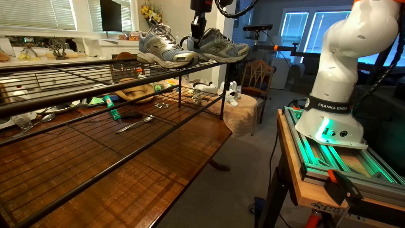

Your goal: Rotate the shoe clockwise on the shelf to face the front

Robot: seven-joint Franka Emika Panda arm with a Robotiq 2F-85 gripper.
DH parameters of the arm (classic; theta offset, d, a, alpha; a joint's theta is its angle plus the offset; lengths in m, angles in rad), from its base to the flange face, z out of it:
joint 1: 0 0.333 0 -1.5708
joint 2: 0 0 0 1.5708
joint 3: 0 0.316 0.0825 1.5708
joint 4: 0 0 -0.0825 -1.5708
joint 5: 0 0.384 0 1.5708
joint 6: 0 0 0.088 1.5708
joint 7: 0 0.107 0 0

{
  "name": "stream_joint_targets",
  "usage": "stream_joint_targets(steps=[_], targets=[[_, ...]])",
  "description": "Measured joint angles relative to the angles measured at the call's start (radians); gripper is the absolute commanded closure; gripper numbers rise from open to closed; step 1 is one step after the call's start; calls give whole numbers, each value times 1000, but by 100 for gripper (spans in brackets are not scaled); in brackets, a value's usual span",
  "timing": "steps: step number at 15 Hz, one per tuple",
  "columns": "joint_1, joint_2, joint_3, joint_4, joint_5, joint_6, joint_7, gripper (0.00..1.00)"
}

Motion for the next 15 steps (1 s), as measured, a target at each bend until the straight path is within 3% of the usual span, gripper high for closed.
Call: stream_joint_targets(steps=[6,15], targets=[[-12,41,8,55,-4,-21,196,98],[-12,120,8,151,56,-22,350,98]])
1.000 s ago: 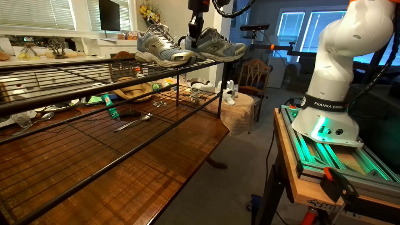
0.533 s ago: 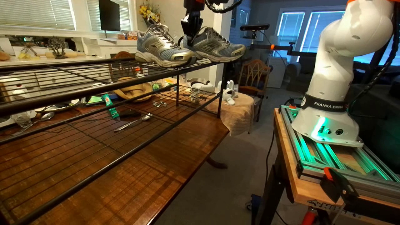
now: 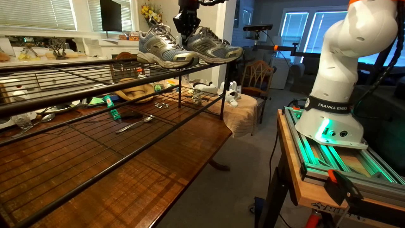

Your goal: Rotate the shoe clockwise on the shelf to face the front

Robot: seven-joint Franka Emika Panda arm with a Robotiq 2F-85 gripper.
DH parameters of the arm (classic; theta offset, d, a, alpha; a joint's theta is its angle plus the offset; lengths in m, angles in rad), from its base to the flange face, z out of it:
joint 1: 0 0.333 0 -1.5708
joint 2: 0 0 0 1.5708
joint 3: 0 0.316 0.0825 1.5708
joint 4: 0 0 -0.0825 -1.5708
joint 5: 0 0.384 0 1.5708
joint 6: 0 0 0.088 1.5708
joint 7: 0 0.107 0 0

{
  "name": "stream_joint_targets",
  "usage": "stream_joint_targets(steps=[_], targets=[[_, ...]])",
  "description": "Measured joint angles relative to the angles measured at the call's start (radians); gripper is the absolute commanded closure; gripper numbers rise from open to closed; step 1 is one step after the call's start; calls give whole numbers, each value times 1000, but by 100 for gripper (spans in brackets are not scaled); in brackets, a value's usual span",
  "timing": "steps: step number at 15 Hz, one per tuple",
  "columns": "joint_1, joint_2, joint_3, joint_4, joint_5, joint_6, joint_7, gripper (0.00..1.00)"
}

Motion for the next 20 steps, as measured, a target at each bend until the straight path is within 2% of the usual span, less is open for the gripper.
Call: stream_joint_targets(steps=[5,20], targets=[[9,29,3,36,36,0,45,98],[17,101,7,125,38,5,170,98]])
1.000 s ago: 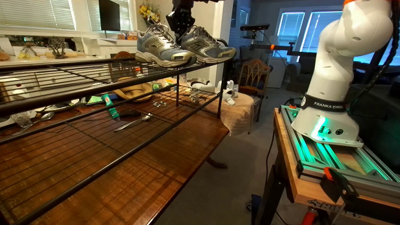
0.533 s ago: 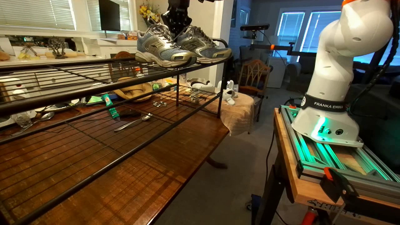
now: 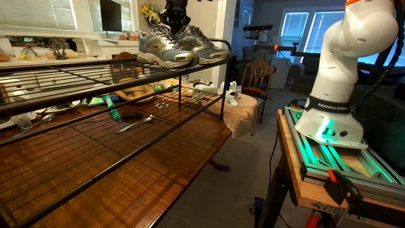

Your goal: Rotate the shoe clockwise on the shelf to face the front

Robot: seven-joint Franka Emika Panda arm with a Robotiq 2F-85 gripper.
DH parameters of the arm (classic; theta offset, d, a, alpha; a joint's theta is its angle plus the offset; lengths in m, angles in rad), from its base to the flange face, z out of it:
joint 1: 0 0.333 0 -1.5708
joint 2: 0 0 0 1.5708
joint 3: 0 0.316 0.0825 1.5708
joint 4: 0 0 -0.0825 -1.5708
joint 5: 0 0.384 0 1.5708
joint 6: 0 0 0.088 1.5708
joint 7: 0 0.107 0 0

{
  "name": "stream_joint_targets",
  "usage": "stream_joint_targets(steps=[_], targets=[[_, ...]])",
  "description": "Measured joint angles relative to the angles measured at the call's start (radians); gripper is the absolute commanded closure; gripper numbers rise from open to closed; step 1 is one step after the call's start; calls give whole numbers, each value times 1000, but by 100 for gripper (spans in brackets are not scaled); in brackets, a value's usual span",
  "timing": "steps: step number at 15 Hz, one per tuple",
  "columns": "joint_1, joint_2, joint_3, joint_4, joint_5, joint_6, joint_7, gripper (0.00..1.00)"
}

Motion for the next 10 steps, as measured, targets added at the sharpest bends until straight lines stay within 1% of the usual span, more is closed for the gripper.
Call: stream_joint_targets(steps=[8,9,10], targets=[[1,39,0,40,0,11,1,98],[2,42,-1,44,0,15,1,66],[4,47,-1,48,0,19,1,65]])
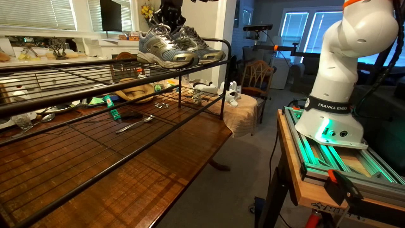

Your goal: Rotate the shoe clockwise on the shelf to face the front

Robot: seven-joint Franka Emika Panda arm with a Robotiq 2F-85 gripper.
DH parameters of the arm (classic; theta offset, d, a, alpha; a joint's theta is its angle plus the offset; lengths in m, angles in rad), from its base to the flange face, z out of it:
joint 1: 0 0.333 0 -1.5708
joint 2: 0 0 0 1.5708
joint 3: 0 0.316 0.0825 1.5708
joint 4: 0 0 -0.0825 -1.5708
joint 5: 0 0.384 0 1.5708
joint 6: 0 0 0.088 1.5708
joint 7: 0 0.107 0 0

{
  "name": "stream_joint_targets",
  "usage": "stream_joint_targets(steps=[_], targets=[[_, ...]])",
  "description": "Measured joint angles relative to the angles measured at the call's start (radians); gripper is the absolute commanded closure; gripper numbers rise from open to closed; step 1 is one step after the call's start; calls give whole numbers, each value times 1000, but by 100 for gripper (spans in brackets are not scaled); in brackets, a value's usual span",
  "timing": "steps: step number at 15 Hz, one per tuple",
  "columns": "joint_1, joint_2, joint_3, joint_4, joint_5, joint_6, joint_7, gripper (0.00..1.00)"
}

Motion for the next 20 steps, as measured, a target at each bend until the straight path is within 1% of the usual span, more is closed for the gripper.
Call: stream_joint_targets(steps=[1,6,7,8,9,14,20], targets=[[2,3,0,4,0,3,0,60],[13,2,-1,37,-1,13,4,20],[14,-1,-1,45,-1,13,6,14],[16,-4,-1,51,-1,13,8,5],[17,-10,-1,56,-1,12,9,1],[27,-61,0,58,17,-5,0,0],[30,-162,2,32,23,-97,-35,0]])
